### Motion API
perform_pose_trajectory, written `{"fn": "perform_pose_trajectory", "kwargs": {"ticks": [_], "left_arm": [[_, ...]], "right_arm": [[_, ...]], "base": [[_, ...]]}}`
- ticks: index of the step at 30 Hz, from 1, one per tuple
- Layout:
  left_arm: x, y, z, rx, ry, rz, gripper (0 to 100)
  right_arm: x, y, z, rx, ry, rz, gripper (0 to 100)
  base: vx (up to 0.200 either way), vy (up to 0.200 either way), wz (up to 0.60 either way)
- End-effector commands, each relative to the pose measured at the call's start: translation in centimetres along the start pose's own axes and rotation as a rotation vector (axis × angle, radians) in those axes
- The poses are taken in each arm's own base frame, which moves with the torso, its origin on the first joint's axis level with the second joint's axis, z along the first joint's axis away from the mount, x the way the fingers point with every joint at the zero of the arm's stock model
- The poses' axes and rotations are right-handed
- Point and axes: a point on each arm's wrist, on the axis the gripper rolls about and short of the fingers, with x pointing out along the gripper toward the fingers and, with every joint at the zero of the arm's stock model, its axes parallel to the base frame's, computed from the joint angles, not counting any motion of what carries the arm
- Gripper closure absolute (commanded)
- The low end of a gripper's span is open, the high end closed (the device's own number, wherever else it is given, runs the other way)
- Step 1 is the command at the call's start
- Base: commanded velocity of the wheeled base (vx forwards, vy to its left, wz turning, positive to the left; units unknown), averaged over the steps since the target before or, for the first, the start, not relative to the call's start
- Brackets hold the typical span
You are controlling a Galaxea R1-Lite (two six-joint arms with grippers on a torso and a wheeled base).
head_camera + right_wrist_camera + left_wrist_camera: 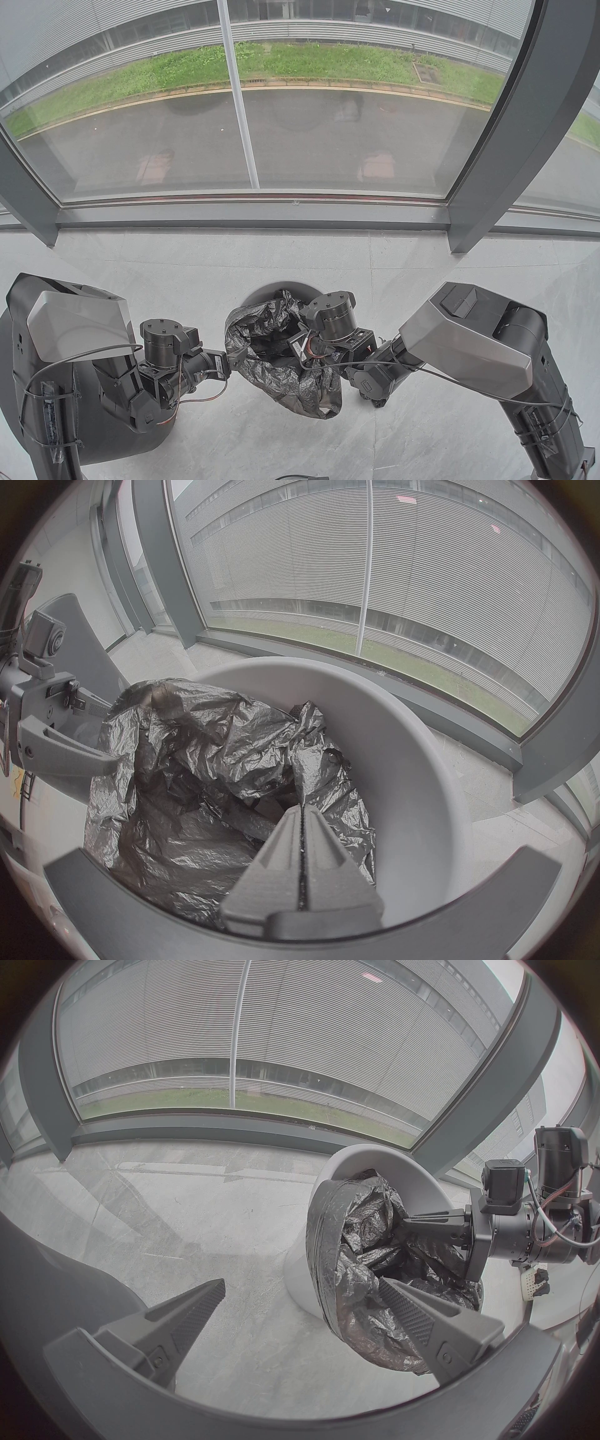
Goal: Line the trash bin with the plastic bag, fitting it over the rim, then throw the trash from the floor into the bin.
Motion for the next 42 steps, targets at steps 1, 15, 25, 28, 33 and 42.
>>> {"fn": "perform_pose_trajectory", "kwargs": {"ticks": [1, 15, 25, 28, 33, 42], "left_arm": [[0.0, 0.0, -0.1, -0.001, 0.002, 0.001, 0], [0.0, 0.0, 0.0, -0.001, -0.002, 0.001, 0], [0.0, 0.0, 0.0, 0.0, 0.0, -0.001, 0], [0.0, -0.1, 0.0, 0.0, -0.001, -0.001, 0], [0.0, -0.1, 0.0, 0.0, -0.003, -0.002, 0], [-0.1, -0.1, 0.1, 0.0, -0.022, -0.006, 0]], "right_arm": [[0.0, 0.0, 0.3, 0.004, -0.01, -0.002, 100], [-4.2, -1.5, 4.8, 0.015, -0.086, -0.022, 100], [-3.7, -1.0, 2.8, -0.013, -0.029, -0.013, 100], [-3.4, -0.7, 2.7, -0.022, -0.031, -0.008, 100], [-2.4, -0.5, 2.8, -0.031, -0.049, -0.012, 0], [-1.2, -0.1, 2.2, -0.031, -0.047, -0.013, 0]], "base": [[0.0, 0.0, 0.0], [0.0, 0.0, 0.0], [0.0, 0.0, 0.0], [0.0, 0.0, 0.0], [0.0, 0.0, 0.0], [0.0, 0.0, 0.0]]}}
